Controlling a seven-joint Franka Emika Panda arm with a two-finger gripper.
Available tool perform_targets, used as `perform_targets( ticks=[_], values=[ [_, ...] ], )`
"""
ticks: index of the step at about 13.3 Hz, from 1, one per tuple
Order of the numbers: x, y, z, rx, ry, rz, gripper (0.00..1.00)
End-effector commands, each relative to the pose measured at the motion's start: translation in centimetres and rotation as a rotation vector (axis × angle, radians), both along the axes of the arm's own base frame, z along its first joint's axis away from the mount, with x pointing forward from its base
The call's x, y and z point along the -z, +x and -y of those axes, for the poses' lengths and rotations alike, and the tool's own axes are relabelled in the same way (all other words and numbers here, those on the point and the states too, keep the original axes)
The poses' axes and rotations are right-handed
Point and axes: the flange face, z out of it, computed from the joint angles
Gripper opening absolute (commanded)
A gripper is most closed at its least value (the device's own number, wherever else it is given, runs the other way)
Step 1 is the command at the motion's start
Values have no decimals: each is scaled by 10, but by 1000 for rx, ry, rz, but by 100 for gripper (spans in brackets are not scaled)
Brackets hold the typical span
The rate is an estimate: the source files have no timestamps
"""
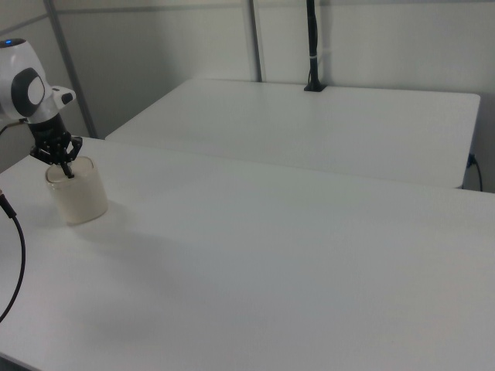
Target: Open the trash bin
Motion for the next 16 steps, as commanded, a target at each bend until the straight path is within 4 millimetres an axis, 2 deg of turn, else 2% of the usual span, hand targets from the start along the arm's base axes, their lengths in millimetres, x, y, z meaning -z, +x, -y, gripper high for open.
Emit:
perform_targets(
  ticks=[1, 3, 4, 6, 9, 11, 13, 16],
  values=[
    [22, 5, -1, -20, -15, -6, 0],
    [13, 5, -1, -16, -7, 4, 0],
    [-1, 5, 2, -5, 6, 12, 0],
    [-49, -1, 16, 13, 43, 54, 0],
    [-90, 1, 67, 89, 32, 22, 0],
    [-113, 4, 111, 183, 24, 4, 0],
    [-126, 6, 158, 307, -4, -37, 2],
    [-136, 2, 222, 402, -82, -103, 2]
  ],
)
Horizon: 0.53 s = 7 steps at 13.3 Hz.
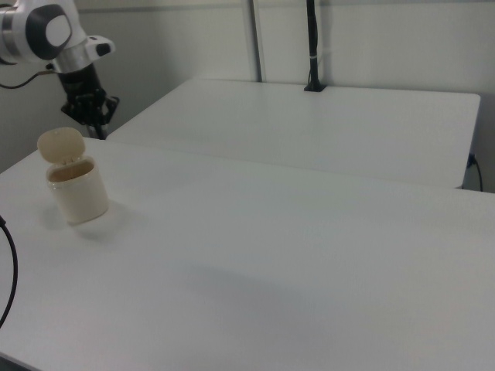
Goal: Open the trash bin
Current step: 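Lift the gripper away from the flipped-open lid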
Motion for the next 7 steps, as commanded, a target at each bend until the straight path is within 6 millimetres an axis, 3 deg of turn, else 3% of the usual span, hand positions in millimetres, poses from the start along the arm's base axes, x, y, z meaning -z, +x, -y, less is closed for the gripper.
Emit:
perform_targets(
  ticks=[1, 7],
  values=[
    [-11, -14, 76, 146, -56, -95, 3],
    [-38, -30, 174, 306, -55, -112, 4]
  ],
)
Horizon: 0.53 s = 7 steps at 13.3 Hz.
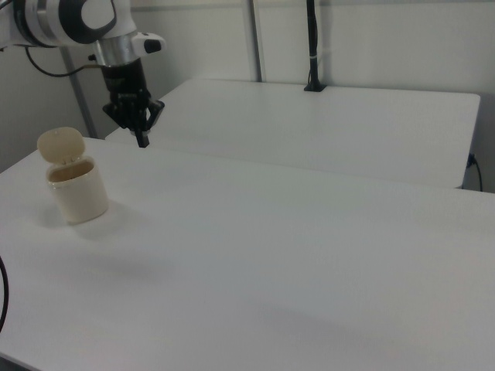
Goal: Open the trash bin
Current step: 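Lift the gripper away from the flipped-open lid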
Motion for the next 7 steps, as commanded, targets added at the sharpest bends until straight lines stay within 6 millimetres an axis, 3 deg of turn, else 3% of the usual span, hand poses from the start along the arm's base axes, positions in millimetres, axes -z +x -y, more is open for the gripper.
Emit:
perform_targets(
  ticks=[1, 3, 7],
  values=[
    [-15, -26, 42, 97, -8, -2, 6],
    [-20, -34, 48, 104, -26, -10, 8],
    [-22, -36, 57, 115, -51, -9, 34]
  ],
)
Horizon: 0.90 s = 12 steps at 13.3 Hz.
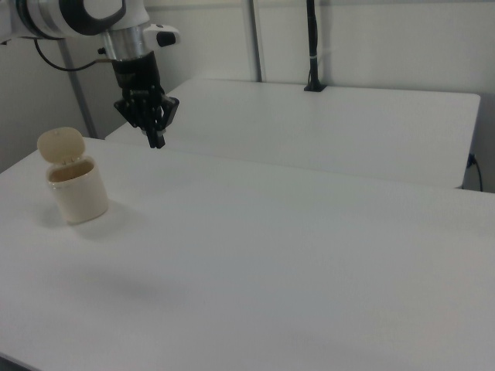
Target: Open the trash bin
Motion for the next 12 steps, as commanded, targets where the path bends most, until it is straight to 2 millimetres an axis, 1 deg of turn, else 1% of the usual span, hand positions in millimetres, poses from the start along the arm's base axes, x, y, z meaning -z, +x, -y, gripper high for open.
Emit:
perform_targets(
  ticks=[1, 2, 3, 5, 6, 8, 12],
  values=[
    [2, -11, 0, 23, -20, -15, 48],
    [1, -11, 1, 24, -20, -10, 68],
    [1, -11, 2, 26, -21, -9, 80],
    [0, -12, 3, 27, -24, -10, 89],
    [0, -12, 4, 29, -26, -10, 100],
    [-2, -12, 14, 47, -27, -6, 100],
    [-5, -12, 16, 52, -25, 2, 100]
  ],
)
